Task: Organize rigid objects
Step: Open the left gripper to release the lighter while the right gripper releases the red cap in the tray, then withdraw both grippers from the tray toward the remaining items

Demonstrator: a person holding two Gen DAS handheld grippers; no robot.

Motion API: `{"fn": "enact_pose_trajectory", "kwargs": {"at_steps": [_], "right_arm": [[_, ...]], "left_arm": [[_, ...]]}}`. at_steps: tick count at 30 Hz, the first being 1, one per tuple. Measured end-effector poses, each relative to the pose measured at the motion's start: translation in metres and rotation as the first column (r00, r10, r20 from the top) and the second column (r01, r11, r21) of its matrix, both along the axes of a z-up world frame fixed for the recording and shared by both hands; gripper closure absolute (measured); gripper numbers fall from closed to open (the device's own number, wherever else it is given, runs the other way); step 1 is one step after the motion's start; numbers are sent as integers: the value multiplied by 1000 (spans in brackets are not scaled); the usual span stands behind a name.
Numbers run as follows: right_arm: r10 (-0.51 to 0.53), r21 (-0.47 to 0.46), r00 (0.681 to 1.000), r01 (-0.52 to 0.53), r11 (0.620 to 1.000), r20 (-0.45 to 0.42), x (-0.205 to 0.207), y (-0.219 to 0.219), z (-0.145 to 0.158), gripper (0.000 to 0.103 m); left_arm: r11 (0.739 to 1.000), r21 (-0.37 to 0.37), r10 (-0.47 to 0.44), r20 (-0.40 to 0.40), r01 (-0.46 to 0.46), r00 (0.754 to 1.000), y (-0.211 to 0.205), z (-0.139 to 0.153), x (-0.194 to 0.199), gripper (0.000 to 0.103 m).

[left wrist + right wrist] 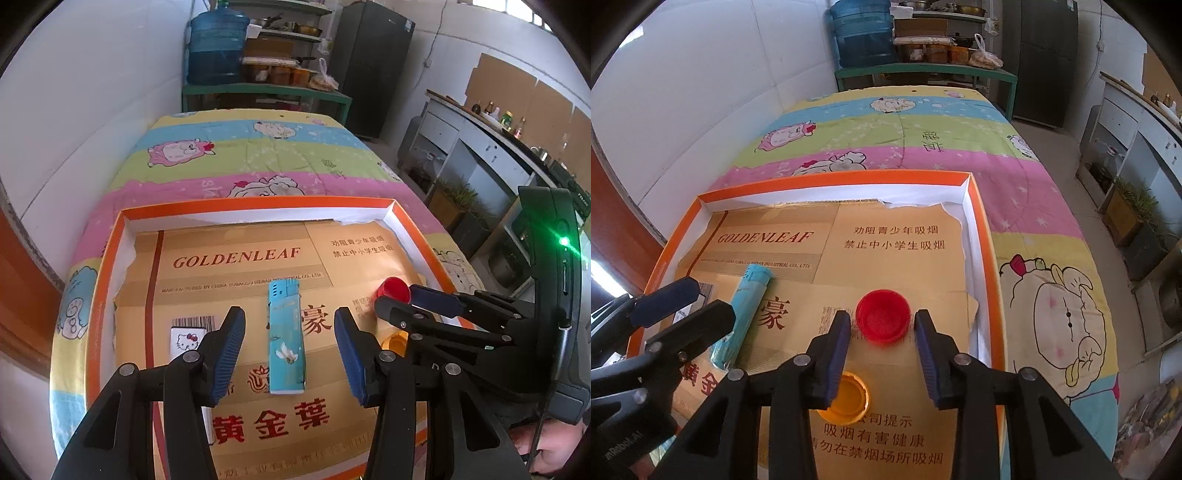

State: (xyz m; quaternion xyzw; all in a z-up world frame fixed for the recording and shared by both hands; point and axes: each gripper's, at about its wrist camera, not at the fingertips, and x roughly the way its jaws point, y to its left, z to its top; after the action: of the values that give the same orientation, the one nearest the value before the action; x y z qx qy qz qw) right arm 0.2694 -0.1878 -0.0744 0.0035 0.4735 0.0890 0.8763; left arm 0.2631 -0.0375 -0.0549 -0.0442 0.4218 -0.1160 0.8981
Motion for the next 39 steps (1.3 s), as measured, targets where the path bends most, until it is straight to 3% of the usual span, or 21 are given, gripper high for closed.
{"fn": "enact_pose_trajectory", "kwargs": {"at_steps": [12, 39], "right_arm": [[-12, -29, 998, 14, 999, 54, -20, 1, 18, 67], [-1, -24, 985, 6, 1000, 175, -115, 16, 61, 67]], "left_arm": [[1000, 3, 10, 43, -10, 999, 8, 12, -21, 51], [999, 25, 37, 137, -41, 990, 31, 44, -104, 51]]}}
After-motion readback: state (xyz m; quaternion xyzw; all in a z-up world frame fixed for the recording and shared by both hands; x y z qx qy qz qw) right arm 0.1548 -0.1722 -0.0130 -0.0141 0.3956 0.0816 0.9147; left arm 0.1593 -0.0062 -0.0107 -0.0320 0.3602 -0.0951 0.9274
